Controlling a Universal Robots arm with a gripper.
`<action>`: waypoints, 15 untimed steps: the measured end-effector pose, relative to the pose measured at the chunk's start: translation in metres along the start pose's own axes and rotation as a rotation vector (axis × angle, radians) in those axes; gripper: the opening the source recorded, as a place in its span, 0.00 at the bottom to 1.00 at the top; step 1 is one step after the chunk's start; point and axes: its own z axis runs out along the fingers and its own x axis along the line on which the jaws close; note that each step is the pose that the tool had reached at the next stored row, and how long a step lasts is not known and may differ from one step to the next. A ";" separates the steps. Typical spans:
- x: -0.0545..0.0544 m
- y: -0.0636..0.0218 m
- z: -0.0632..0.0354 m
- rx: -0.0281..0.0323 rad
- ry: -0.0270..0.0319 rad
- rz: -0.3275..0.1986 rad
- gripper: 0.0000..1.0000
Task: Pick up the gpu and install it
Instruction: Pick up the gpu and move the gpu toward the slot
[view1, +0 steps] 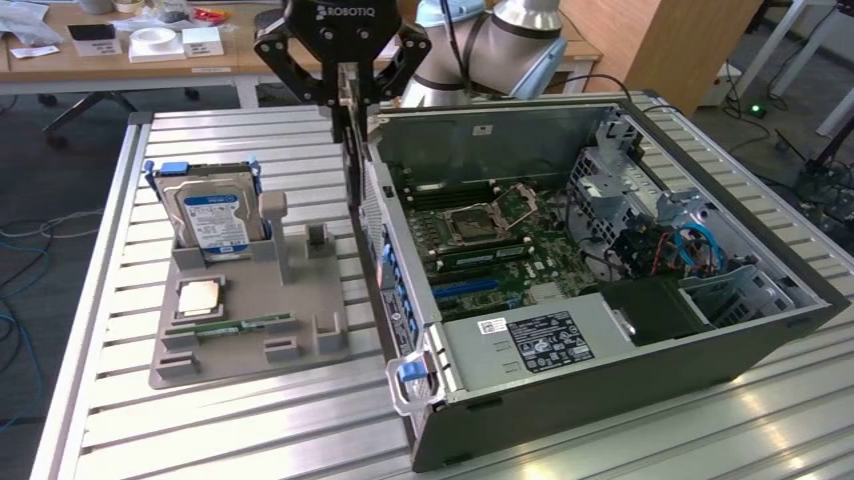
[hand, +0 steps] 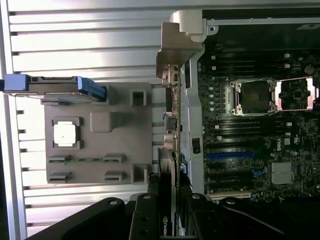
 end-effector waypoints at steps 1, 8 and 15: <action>-0.001 0.0001 0.0000 -0.0001 0.0000 0.000 0.26; -0.009 0.0006 0.0003 -0.0004 0.0000 -0.001 0.26; -0.015 0.0010 0.0004 -0.0005 0.0000 -0.002 0.26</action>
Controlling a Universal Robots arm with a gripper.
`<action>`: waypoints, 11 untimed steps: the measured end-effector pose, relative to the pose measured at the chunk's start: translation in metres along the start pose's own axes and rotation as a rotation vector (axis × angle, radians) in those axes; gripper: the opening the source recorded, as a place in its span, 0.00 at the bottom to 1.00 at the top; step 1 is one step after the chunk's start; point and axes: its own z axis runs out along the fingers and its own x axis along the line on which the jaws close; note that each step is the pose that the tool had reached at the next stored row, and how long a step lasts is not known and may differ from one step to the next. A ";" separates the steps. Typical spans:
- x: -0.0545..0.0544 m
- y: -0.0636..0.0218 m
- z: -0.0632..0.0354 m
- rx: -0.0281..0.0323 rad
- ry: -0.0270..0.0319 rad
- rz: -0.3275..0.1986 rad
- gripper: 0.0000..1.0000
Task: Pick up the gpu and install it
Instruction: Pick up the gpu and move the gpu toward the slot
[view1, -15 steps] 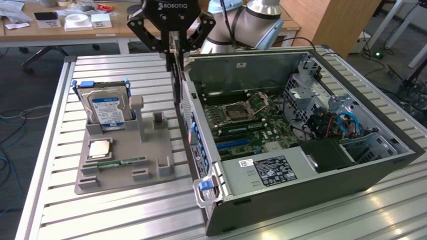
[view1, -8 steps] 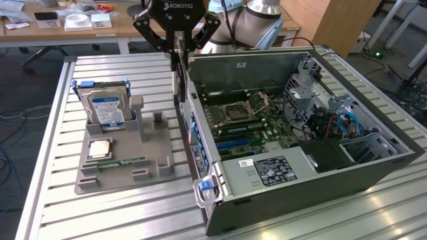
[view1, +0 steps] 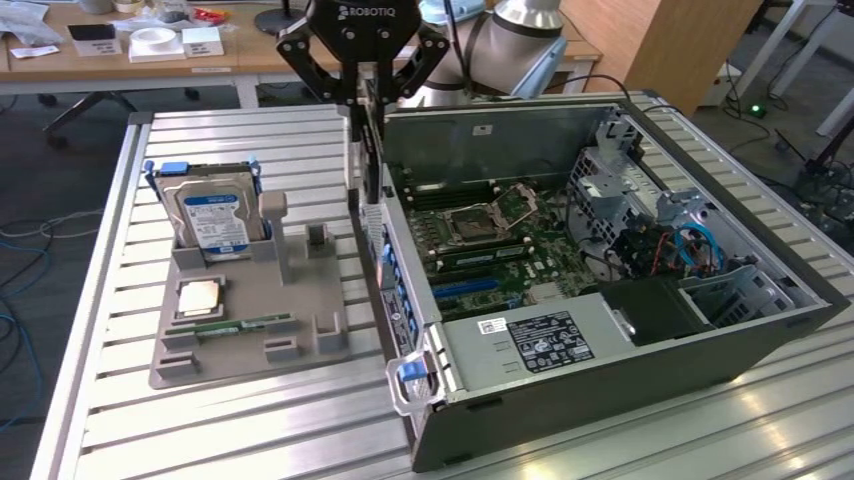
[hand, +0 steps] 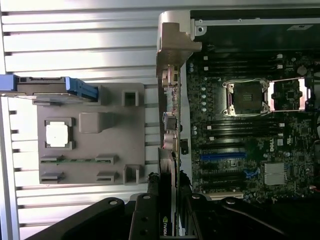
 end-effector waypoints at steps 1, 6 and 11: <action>-0.001 0.0001 0.0000 0.0000 0.0000 0.000 0.26; -0.005 0.0003 0.0001 -0.0002 0.0000 0.000 0.26; -0.009 0.0006 0.0002 -0.0003 0.0001 -0.001 0.26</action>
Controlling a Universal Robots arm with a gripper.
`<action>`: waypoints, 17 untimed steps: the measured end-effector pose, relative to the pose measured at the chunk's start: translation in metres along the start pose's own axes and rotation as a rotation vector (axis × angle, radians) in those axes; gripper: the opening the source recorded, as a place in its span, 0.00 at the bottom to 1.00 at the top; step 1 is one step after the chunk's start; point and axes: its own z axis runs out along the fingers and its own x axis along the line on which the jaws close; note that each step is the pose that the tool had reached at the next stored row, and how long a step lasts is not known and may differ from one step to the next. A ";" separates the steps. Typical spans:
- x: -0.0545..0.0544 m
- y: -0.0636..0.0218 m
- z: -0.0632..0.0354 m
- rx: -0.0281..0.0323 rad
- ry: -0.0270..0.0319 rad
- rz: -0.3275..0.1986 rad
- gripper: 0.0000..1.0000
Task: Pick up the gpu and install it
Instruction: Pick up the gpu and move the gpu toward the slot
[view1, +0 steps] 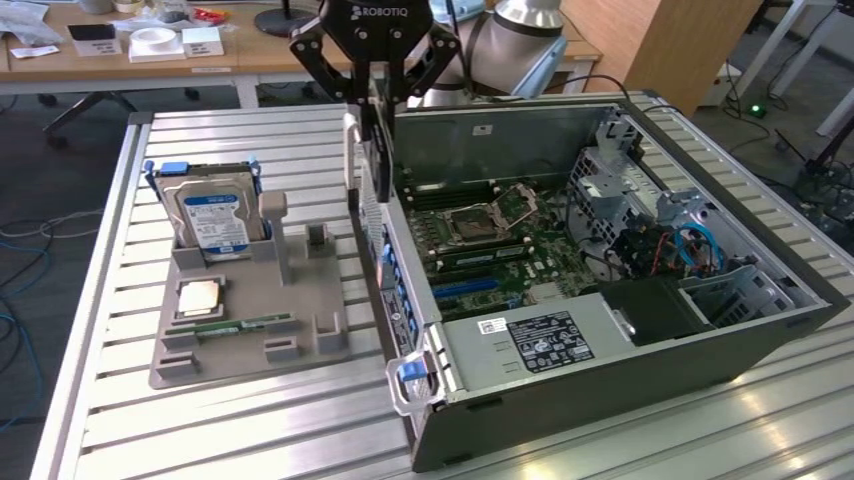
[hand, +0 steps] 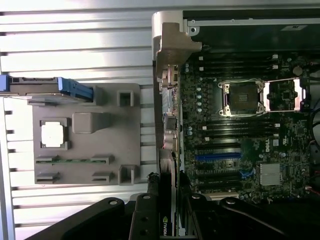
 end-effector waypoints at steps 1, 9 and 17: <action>-0.001 0.0001 0.0000 0.0000 0.0001 0.000 0.26; -0.008 0.0006 0.0002 -0.0003 0.0001 -0.001 0.26; -0.014 0.0009 0.0004 -0.0005 0.0001 -0.001 0.26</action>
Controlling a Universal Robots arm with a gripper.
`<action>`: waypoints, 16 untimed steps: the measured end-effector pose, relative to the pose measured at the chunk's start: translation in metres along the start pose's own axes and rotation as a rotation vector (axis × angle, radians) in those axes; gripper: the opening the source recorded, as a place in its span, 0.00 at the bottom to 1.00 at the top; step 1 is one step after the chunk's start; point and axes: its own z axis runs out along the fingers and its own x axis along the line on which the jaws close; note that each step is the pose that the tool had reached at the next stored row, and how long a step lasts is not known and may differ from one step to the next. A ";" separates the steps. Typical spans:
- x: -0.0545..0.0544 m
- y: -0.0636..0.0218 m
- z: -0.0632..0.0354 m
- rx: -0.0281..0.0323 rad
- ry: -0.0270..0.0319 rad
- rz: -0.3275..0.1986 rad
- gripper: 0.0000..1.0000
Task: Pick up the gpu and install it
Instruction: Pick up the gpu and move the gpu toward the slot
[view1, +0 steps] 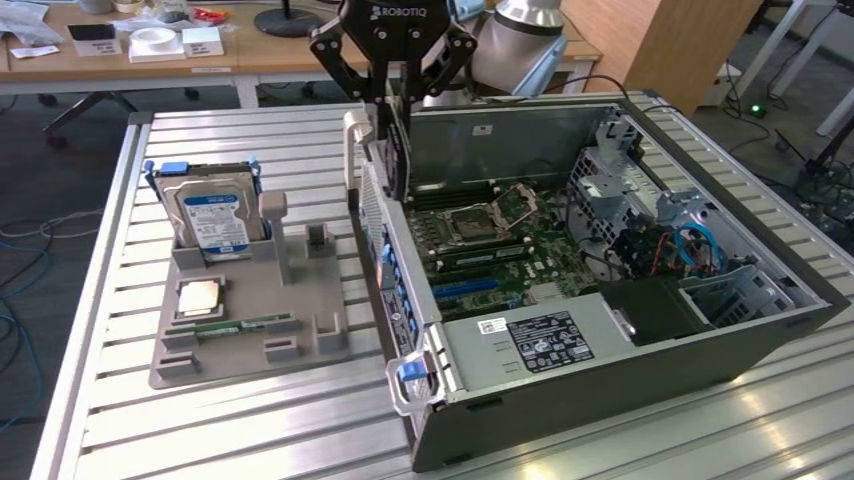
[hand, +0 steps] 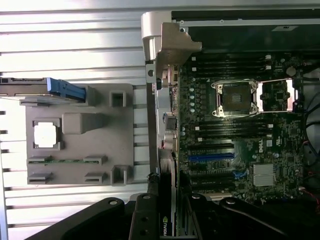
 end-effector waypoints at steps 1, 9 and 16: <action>-0.001 0.0000 0.0000 0.0000 0.0000 0.000 0.26; -0.008 0.0006 0.0002 -0.0008 0.0000 -0.001 0.26; -0.019 0.0012 0.0005 -0.0021 0.0002 -0.001 0.26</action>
